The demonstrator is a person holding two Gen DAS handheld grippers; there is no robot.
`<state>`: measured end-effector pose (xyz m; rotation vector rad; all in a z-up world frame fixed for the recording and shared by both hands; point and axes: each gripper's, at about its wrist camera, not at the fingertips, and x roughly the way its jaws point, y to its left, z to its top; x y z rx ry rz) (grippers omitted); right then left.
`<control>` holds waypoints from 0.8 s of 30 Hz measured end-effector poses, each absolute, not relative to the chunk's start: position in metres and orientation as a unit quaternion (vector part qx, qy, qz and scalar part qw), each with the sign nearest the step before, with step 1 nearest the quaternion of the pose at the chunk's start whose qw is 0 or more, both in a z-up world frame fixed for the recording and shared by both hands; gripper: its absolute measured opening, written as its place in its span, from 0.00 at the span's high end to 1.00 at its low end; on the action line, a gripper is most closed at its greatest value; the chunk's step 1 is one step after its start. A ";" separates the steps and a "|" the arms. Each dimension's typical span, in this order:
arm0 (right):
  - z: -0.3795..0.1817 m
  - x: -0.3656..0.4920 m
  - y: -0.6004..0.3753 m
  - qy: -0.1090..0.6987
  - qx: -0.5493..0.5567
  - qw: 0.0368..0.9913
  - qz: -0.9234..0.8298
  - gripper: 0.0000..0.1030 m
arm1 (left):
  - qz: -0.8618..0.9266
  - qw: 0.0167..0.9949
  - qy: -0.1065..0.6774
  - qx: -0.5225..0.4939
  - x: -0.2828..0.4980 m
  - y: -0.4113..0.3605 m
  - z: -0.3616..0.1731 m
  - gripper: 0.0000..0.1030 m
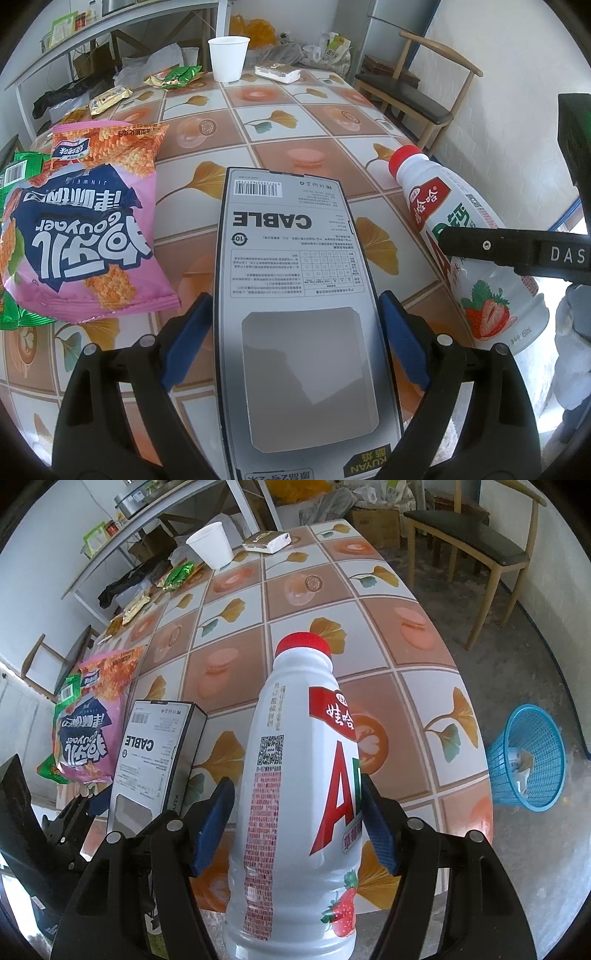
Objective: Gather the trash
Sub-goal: 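Lift the white bottle with the right tool while the left tool lifts the CABLE box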
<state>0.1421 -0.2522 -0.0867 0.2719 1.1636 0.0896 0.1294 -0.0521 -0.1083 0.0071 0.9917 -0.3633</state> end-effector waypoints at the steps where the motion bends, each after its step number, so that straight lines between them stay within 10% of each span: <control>1: -0.087 0.142 -0.252 0.548 0.128 0.825 0.042 0.36 | -0.173 0.864 0.474 0.003 0.129 -0.052 -0.108 0.17; 24: -0.092 0.146 -0.253 0.552 0.139 0.821 0.036 0.39 | -0.172 0.864 0.472 0.004 0.128 -0.053 -0.109 0.17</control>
